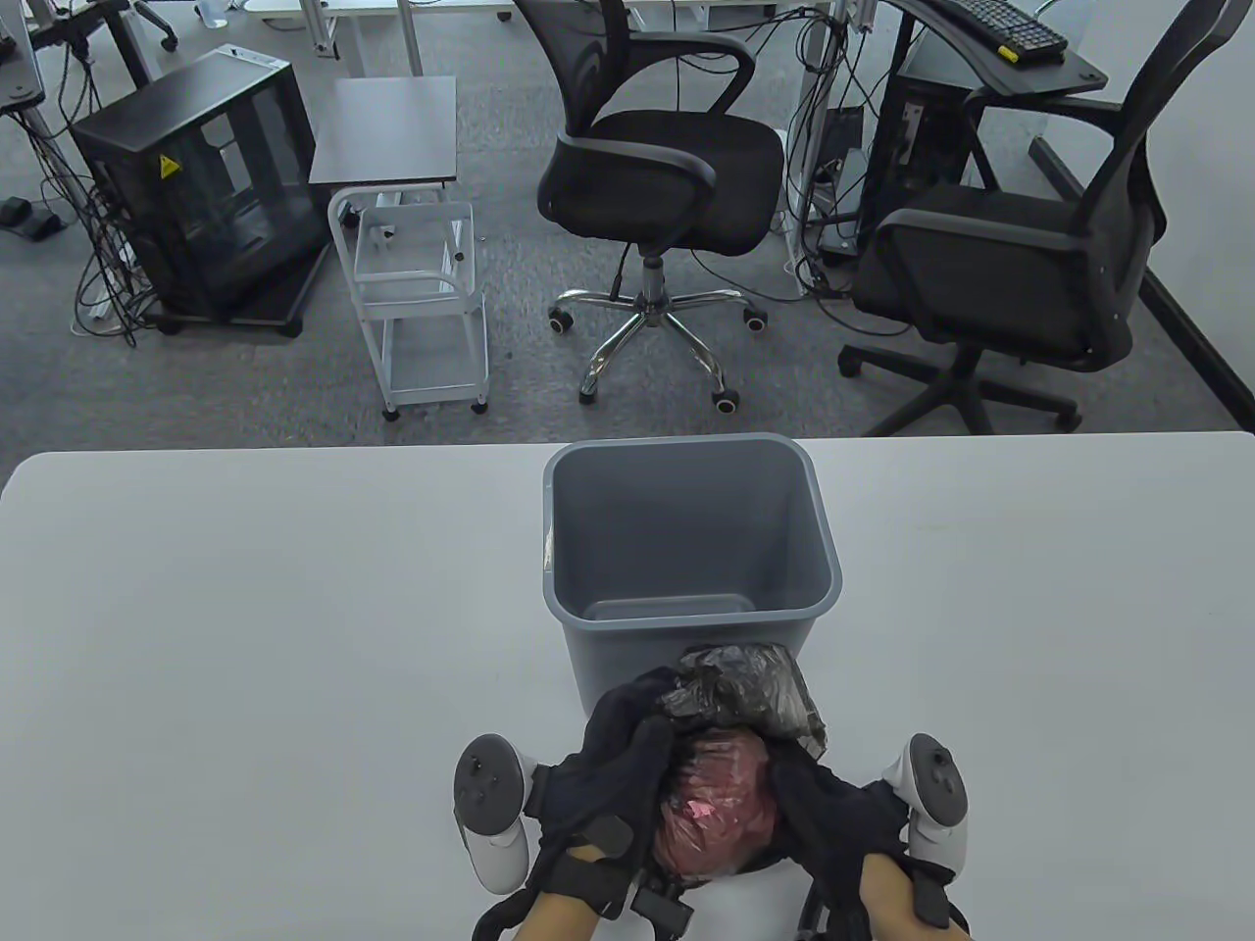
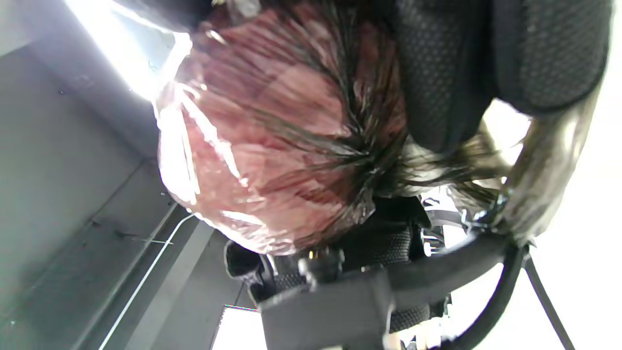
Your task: Twist garbage bag top to tighten it
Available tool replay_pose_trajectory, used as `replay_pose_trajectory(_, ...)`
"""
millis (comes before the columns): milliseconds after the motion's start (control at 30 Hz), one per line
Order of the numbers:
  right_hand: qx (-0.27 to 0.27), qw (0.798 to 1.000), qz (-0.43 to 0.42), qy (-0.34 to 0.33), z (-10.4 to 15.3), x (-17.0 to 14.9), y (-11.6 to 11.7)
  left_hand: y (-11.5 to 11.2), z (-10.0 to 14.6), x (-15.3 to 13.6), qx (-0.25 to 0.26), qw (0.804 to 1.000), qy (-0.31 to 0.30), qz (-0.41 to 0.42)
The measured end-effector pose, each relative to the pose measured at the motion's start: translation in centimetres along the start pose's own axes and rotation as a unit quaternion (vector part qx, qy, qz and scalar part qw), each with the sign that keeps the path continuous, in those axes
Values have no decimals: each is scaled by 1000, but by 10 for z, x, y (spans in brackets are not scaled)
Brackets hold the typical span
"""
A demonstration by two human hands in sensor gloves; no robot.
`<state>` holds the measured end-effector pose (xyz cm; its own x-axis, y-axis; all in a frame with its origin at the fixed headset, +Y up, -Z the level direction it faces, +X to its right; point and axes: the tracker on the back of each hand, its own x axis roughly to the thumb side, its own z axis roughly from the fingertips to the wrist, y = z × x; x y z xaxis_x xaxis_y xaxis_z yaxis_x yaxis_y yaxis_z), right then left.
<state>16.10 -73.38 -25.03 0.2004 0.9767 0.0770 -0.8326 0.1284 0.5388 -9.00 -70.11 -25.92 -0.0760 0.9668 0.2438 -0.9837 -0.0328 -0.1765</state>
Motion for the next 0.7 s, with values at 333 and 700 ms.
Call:
replay_pose_trajectory(333, 8, 993, 105, -53, -2, 14, 5, 1, -1, -1, -8, 1000, 5, 13)
replay_pose_trajectory(700, 19, 999, 25, -18, -1, 3, 3, 5, 0, 1, 13, 1000, -2, -7)
